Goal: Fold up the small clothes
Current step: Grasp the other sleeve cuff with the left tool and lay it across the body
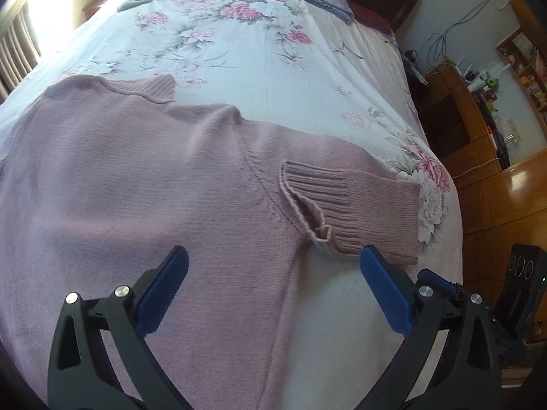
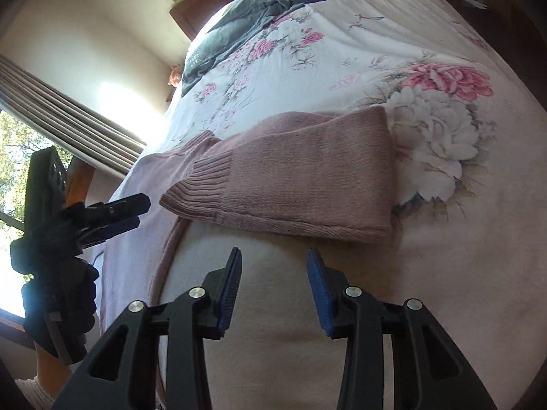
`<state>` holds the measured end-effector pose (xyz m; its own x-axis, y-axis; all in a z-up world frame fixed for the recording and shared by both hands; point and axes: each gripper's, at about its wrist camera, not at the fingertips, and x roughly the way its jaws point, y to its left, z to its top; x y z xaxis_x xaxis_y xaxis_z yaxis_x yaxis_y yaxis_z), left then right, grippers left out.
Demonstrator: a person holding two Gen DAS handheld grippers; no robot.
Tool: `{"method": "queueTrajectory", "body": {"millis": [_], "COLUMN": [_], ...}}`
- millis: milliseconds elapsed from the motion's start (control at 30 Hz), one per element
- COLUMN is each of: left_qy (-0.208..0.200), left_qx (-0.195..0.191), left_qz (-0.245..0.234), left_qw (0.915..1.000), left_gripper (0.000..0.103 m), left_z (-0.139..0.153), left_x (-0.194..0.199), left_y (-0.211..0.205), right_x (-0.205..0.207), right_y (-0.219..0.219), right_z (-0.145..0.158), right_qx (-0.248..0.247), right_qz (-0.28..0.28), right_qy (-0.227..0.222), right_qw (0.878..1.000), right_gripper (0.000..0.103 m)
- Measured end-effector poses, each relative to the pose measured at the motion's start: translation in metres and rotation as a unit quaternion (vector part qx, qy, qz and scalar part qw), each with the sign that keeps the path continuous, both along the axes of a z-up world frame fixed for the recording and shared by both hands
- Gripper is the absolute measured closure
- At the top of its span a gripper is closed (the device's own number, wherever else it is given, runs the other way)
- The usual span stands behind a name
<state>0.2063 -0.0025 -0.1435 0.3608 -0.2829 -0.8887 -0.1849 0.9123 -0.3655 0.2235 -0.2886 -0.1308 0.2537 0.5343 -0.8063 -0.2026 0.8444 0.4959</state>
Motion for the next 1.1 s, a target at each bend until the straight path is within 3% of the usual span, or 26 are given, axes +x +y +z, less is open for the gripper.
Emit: {"method": "queueTrajectory", "body": {"millis": [100, 167, 200, 233, 267, 300, 333, 400, 667, 833, 1100], "left_qy": [0.009, 0.014, 0.022, 0.03, 0.036, 0.035, 0.035, 0.029, -0.062, -0.106, -0.13], "left_qx": [-0.007, -0.014, -0.024, -0.033, -0.032, -0.021, -0.011, -0.015, -0.04, -0.034, 0.03], "left_qz": [-0.004, -0.005, -0.006, -0.005, 0.001, 0.006, 0.007, 0.011, 0.049, 0.092, 0.181], "left_qw": [0.9999, 0.9998, 0.9995, 0.999, 0.9989, 0.9991, 0.9993, 0.9994, 0.9961, 0.9895, 0.9744], "left_gripper": [0.007, 0.021, 0.038, 0.048, 0.051, 0.061, 0.078, 0.094, 0.095, 0.095, 0.096], "left_z": [-0.007, -0.011, -0.013, -0.018, -0.02, -0.021, -0.022, -0.021, 0.022, 0.053, 0.078], "left_x": [0.016, 0.025, 0.028, 0.032, 0.035, 0.037, 0.037, 0.036, 0.009, -0.013, -0.049], "left_y": [-0.019, -0.026, -0.027, -0.029, -0.029, -0.03, -0.031, -0.029, 0.006, 0.064, 0.187], "right_x": [-0.015, -0.024, -0.028, -0.031, -0.034, -0.036, -0.037, -0.038, -0.031, -0.03, -0.025], "right_y": [-0.027, -0.039, -0.044, -0.049, -0.054, -0.061, -0.065, -0.069, -0.052, -0.033, 0.013], "right_z": [-0.003, -0.005, -0.007, -0.008, -0.01, -0.012, -0.014, -0.016, -0.015, -0.006, 0.006], "right_qx": [-0.003, -0.011, -0.015, -0.016, -0.014, -0.01, -0.007, -0.004, 0.001, -0.001, -0.007], "right_qz": [-0.021, -0.033, -0.038, -0.044, -0.05, -0.057, -0.061, -0.066, -0.052, -0.033, -0.001], "right_qy": [-0.002, -0.005, -0.005, -0.003, 0.0, 0.003, 0.005, 0.007, 0.002, -0.007, -0.017], "right_qw": [1.0, 0.999, 0.999, 0.999, 0.999, 0.998, 0.998, 0.998, 0.999, 0.999, 1.0], "right_gripper": [0.06, 0.057, 0.056, 0.054, 0.053, 0.052, 0.052, 0.052, 0.052, 0.051, 0.051]}}
